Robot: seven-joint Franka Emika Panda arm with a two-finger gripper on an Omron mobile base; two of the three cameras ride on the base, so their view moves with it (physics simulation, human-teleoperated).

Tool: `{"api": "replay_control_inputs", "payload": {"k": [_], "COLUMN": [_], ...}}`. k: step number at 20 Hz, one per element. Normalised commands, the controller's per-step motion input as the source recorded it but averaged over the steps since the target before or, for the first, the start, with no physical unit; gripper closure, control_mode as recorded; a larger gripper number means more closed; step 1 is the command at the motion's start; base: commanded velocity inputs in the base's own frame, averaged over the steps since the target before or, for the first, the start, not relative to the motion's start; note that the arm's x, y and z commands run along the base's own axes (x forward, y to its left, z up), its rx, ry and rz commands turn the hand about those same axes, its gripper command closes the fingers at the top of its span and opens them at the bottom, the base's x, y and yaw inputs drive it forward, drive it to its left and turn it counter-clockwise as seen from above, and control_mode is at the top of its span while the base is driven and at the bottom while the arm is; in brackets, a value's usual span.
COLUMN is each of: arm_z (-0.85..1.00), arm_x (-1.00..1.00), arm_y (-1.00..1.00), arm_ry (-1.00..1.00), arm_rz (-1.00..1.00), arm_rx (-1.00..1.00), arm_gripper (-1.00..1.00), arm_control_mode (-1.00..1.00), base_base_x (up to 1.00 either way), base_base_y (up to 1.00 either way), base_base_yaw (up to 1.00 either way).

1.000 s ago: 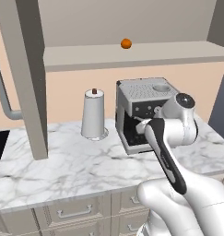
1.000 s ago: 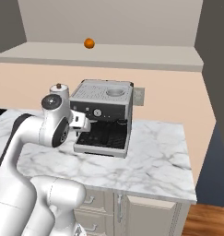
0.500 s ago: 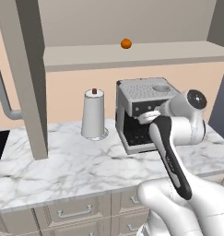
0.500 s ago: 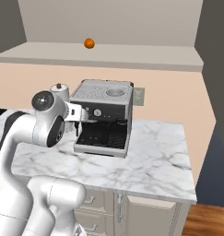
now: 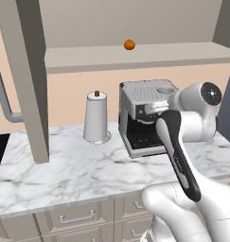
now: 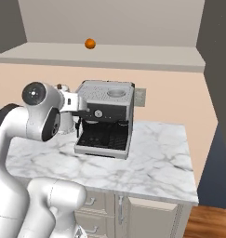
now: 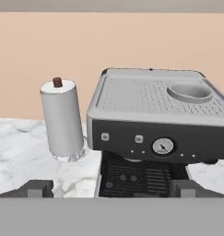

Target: Pick the tangerines from the cabinet and place them in one bowl. Pick the mango from the sink and place it in the other bowl.

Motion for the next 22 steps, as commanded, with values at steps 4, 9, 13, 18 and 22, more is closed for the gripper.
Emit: {"api": "replay_control_inputs", "payload": {"k": [4,9,13,18,22], "arm_z": [0.54,0.49,0.42,0.42,0.38], "arm_x": [0.0,0.0,0.0,0.0,0.0], "arm_y": [0.0,0.0,0.03,0.03,0.04], "arm_ry": [-0.07,-0.08,-0.12,-0.11,-0.1], "arm_rz": [-0.01,-0.01,0.0,0.0,0.0], "arm_rx": [0.0,0.0,0.01,0.0,0.0], "arm_gripper": [-1.0,-1.0,-1.0,-1.0,-1.0], "arm_control_mode": [-1.0,-1.0,-1.0,-1.0,-1.0], "base_base_x": [0.0,0.0,0.0,0.0,0.0], "base_base_y": [0.0,0.0,0.0,0.0,0.0], "base_base_yaw": [0.0,0.0,0.0,0.0,0.0]}}
